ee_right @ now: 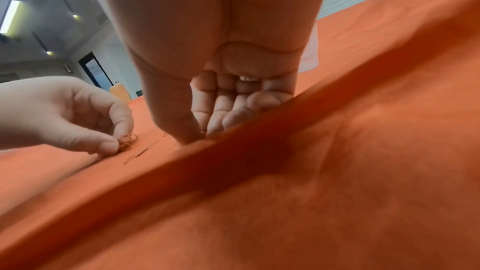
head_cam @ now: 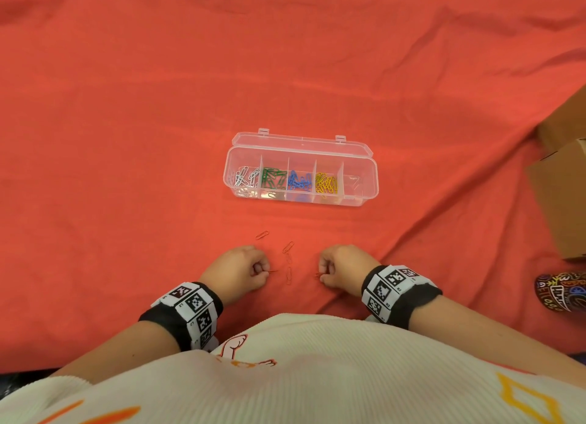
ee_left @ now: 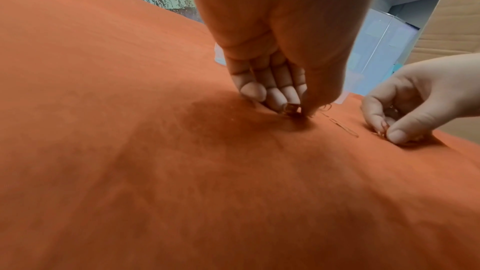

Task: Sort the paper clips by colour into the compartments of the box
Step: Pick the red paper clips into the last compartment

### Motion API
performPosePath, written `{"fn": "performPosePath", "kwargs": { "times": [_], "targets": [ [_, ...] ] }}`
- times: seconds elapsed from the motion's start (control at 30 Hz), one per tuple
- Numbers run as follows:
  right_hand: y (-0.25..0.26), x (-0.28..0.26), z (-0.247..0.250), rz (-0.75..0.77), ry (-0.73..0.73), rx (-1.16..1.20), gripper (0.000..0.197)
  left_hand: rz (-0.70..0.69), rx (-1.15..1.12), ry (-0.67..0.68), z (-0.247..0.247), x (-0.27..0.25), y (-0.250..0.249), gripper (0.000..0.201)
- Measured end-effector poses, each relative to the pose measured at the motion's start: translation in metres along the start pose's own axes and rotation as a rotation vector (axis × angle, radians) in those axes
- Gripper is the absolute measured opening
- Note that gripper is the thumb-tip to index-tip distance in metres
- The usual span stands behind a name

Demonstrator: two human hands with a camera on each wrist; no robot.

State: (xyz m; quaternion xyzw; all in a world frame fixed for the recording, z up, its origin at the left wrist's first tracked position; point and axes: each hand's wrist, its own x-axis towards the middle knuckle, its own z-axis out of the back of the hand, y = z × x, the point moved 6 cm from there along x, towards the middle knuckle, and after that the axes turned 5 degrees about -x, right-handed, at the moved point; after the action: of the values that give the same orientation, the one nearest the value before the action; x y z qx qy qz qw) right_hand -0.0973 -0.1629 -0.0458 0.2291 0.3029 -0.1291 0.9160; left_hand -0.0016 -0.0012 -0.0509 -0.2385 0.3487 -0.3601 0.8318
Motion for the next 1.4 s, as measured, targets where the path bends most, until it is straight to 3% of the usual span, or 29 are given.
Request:
{"fn": "performPosePath", "kwargs": {
  "times": [0.2, 0.6, 0.73, 0.87, 1.03, 1.13, 1.23, 1.4],
  "targets": [
    [-0.009, -0.007, 0.014, -0.026, -0.086, 0.07, 0.011, -0.005, -0.055, -0.053, 0.008, 0.004, -0.014, 0.005],
    [-0.05, -0.014, 0.068, -0.12, -0.319, 0.485, 0.016, -0.128, -0.222, -0.192, 0.038, 0.052, -0.095, 0.006],
    [-0.066, -0.018, 0.098, -0.161, -0.466, 0.584, 0.011, -0.08, -0.242, -0.312, 0.05, 0.079, -0.118, 0.004],
    [-0.078, -0.014, 0.12, -0.182, -0.561, 0.677, 0.015, -0.016, -0.284, -0.332, 0.051, 0.103, -0.136, 0.002],
    [-0.087, 0.001, 0.128, -0.236, -0.536, 0.734, 0.008, 0.051, -0.362, -0.313, 0.046, 0.125, -0.15, 0.016],
    [-0.091, 0.01, 0.128, -0.273, -0.491, 0.718, 0.02, 0.093, -0.385, -0.298, 0.043, 0.134, -0.154, 0.025],
    [-0.089, 0.014, 0.127, -0.277, -0.424, 0.752, 0.004, 0.107, -0.415, -0.288, 0.04, 0.139, -0.155, 0.019],
    [-0.088, 0.012, 0.129, -0.21, -0.433, 0.747, 0.022, 0.099, -0.434, -0.321, 0.036, 0.136, -0.151, 0.012]
  ]
}}
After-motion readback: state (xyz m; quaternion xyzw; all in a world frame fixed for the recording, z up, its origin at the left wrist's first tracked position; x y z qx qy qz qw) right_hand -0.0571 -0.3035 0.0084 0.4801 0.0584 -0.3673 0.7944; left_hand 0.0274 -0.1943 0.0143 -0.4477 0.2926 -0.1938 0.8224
